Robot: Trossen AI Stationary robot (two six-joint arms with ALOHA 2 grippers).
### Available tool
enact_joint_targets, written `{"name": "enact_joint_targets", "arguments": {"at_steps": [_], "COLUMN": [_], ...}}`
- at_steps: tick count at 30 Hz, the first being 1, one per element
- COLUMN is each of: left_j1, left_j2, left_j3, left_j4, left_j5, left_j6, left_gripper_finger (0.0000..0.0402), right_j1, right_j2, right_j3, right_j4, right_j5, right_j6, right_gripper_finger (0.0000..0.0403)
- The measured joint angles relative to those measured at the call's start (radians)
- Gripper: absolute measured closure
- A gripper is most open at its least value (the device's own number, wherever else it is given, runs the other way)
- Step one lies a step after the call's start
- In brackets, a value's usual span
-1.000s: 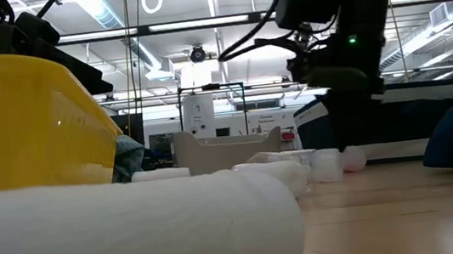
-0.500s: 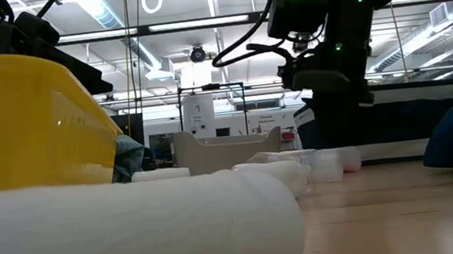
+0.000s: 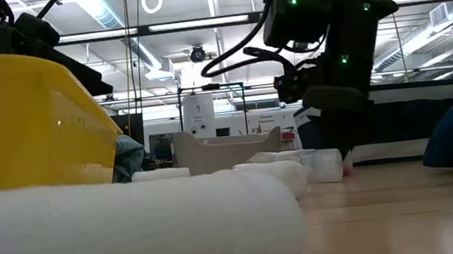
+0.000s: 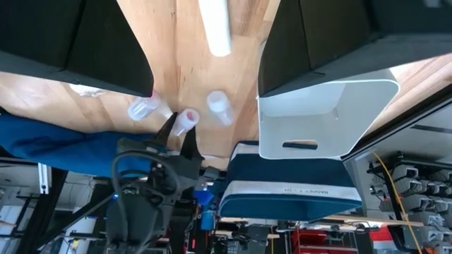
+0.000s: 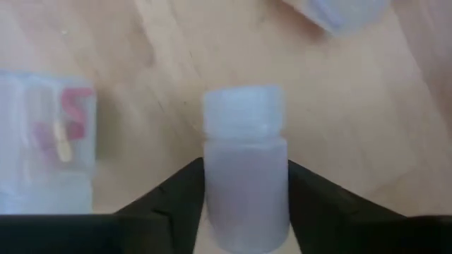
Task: Pick & place medical supplies in basket/bin
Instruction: Put the white pill bottle into the white bin
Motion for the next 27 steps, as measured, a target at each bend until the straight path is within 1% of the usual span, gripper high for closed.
{"name": "enact_joint_targets", "arguments": {"at_steps": [3, 9, 13, 15, 21, 27], "left_j1": [0.000, 0.000, 0.000, 0.000, 0.000, 0.000], "left_j2": [0.000, 0.001, 0.001, 0.001, 0.001, 0.001], "left_j3": [0.000, 0.000, 0.000, 0.000, 0.000, 0.000], "left_j4": [-0.001, -0.005, -0.005, -0.005, -0.005, -0.003], "left_j5": [-0.002, -0.010, -0.011, -0.011, -0.011, -0.011], "left_j6": [0.006, 0.008, 0.007, -0.001, -0.007, -0.007], "left_gripper_finger": [0.0141, 0.0141, 0.0141, 0.0141, 0.0141, 0.0141], "right_j1": [0.019, 0.045, 0.062, 0.072, 0.096, 0.091], "right_j2": [0.000, 0.000, -0.015, -0.032, -0.089, -0.102], "right_j3": [-0.001, -0.002, -0.005, -0.005, -0.005, -0.005], "right_j4": [0.012, 0.026, 0.036, 0.058, 0.190, 0.404], "right_j5": [0.021, 0.042, 0.027, 0.036, 0.114, 0.213], "right_j6": [-0.026, -0.058, -0.081, -0.093, -0.183, -0.362], "right_gripper_finger": [0.0266, 0.0267, 0.0267, 0.0267, 0.0267, 0.0267]}}
